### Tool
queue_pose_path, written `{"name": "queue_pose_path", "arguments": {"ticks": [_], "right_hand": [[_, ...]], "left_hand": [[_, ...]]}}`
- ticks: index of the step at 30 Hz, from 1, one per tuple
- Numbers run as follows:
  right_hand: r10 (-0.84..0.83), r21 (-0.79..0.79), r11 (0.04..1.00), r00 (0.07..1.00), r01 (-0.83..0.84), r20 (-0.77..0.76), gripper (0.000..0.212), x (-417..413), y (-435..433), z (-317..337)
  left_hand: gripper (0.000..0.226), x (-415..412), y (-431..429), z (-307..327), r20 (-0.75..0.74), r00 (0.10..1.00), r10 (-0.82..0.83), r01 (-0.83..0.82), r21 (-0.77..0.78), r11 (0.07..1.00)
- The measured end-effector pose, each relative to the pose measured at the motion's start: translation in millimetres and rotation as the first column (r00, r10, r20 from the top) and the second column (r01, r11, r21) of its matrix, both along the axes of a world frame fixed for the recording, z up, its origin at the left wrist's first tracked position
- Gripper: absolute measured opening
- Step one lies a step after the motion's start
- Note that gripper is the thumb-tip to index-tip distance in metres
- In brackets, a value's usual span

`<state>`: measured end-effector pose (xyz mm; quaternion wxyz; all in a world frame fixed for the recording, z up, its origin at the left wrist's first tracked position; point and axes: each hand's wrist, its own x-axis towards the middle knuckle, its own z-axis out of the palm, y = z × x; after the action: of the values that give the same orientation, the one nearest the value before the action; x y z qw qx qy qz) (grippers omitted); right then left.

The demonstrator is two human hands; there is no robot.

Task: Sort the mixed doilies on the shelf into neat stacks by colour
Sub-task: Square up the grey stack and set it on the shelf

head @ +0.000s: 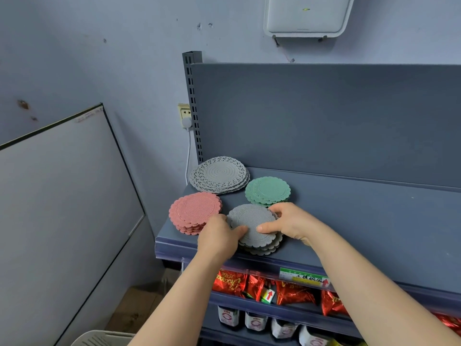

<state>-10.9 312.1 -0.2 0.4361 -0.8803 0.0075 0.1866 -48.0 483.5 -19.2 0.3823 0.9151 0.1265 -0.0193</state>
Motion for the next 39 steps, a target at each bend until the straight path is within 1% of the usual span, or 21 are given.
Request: {"name": "queue_pose_path", "arguments": {"ticks": [2, 3, 5, 6, 8, 12, 16, 18, 20, 24, 28, 30, 32, 33, 35, 39], "right_hand": [[0.010, -0.009, 1.000, 0.999, -0.010, 0.032, 0.049, -0.4, -2.1, -0.7], [0.009, -0.001, 1.000, 0.999, -0.009, 0.045, 0.048, -1.6, -2.8, -0.9], [0.009, 0.020, 1.000, 0.998, -0.010, 0.066, 0.045, -4.0, -4.2, -1.3], [0.001, 0.029, 1.000, 0.997, -0.004, 0.074, 0.045, -4.8, -4.5, -1.8], [-0.002, 0.046, 0.999, 0.996, -0.002, 0.085, 0.050, -4.7, -5.8, -5.0], [-0.003, 0.132, 0.991, 0.998, -0.006, 0.063, 0.054, -7.7, -10.1, -11.6], [-0.075, 0.256, 0.965, 0.994, 0.053, 0.077, 0.061, -14.1, -15.3, -16.8], [-0.103, 0.295, 0.953, 0.990, 0.071, 0.094, 0.055, -17.3, -19.4, -19.0], [-0.123, 0.315, 0.946, 0.985, 0.079, 0.122, 0.051, -19.9, -24.3, -16.4], [-0.217, 0.332, 0.932, 0.958, 0.147, 0.185, 0.047, -27.1, -44.3, 0.5], [-0.357, 0.324, 0.908, 0.896, 0.265, 0.266, 0.043, -46.3, -81.9, 17.5], [-0.428, 0.299, 0.891, 0.853, 0.342, 0.297, 0.048, -59.3, -107.8, 21.9], [-0.507, 0.263, 0.860, 0.794, 0.439, 0.334, 0.058, -75.0, -136.4, 23.8], [-0.546, 0.240, 0.838, 0.761, 0.491, 0.351, 0.061, -84.3, -150.8, 25.2], [-0.611, 0.213, 0.789, 0.695, 0.577, 0.381, 0.059, -105.7, -179.4, 27.6], [-0.715, 0.213, 0.682, 0.575, 0.700, 0.397, 0.055, -154.0, -240.0, 32.0]], "left_hand": [[0.036, -2.1, -1.2, 0.5, 0.041, 0.999, -0.026, 0.027, -0.014, 1.000], [0.036, -3.1, -1.7, 2.3, 0.061, 0.998, -0.030, 0.031, -0.020, 0.999], [0.045, -3.8, -3.1, 6.1, 0.091, 0.995, -0.035, 0.039, -0.045, 0.998], [0.051, -3.5, -3.6, 7.3, 0.098, 0.995, -0.035, 0.041, -0.065, 0.997], [0.054, -4.0, -3.7, 8.7, 0.113, 0.993, -0.040, 0.052, -0.101, 0.994], [0.054, -4.1, -0.7, 7.3, 0.091, 0.994, -0.068, 0.080, -0.140, 0.987], [0.053, -4.8, -2.4, 5.3, 0.108, 0.990, -0.089, 0.107, -0.172, 0.979], [0.048, -5.7, -5.2, 5.7, 0.143, 0.984, -0.105, 0.132, -0.193, 0.972], [0.044, -7.1, -9.5, 8.5, 0.183, 0.977, -0.112, 0.156, -0.250, 0.956], [0.052, -0.9, -29.2, 15.6, 0.232, 0.964, -0.131, 0.207, -0.340, 0.917], [0.069, 10.2, -70.3, 26.9, 0.242, 0.948, -0.206, 0.289, -0.385, 0.876], [0.070, 13.6, -98.2, 31.5, 0.242, 0.928, -0.283, 0.362, -0.412, 0.836], [0.071, 14.3, -129.9, 33.9, 0.236, 0.900, -0.366, 0.435, -0.432, 0.790], [0.068, 13.1, -147.0, 35.2, 0.229, 0.884, -0.407, 0.467, -0.443, 0.765], [0.058, 7.7, -184.1, 38.3, 0.224, 0.844, -0.487, 0.531, -0.473, 0.702], [0.048, -12.6, -264.4, 45.2, 0.238, 0.739, -0.630, 0.646, -0.515, 0.563]]}}
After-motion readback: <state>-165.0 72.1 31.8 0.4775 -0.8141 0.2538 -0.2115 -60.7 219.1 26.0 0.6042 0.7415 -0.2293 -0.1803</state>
